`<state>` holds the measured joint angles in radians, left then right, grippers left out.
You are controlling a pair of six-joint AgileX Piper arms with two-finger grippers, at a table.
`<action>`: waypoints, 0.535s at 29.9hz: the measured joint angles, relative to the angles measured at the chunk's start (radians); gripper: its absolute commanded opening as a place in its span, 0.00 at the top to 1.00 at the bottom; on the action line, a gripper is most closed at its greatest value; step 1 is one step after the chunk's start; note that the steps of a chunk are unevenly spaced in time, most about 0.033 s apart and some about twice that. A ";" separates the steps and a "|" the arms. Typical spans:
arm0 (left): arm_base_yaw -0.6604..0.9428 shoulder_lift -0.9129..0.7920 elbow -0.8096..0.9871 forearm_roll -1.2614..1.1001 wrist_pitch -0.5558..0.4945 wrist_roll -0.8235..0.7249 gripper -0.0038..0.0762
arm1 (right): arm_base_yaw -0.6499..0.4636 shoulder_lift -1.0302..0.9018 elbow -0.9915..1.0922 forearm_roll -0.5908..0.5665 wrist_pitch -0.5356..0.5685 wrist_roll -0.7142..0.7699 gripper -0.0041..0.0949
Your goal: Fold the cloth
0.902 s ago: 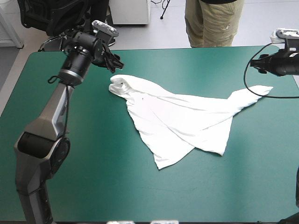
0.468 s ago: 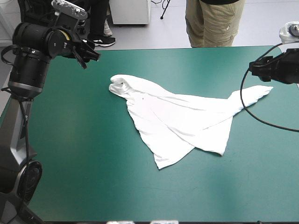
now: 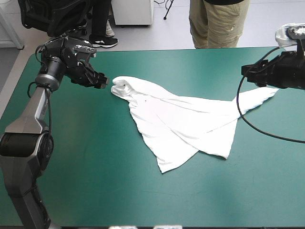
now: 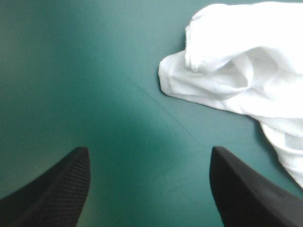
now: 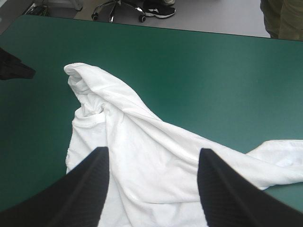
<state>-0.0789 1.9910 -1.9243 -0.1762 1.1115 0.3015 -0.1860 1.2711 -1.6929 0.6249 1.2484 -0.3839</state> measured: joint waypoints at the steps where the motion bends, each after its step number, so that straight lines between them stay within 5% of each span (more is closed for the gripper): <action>1: 0.000 0.020 0.000 -0.007 -0.010 0.009 0.32 | 0.006 0.005 0.000 0.000 0.000 0.000 0.44; 16: -0.061 0.191 0.000 -0.035 -0.165 0.195 0.32 | 0.018 0.082 0.000 -0.034 0.000 0.000 0.44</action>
<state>-0.1394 2.1824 -1.9241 -0.2107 0.9463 0.4960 -0.1678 1.3535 -1.6929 0.5908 1.2484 -0.3839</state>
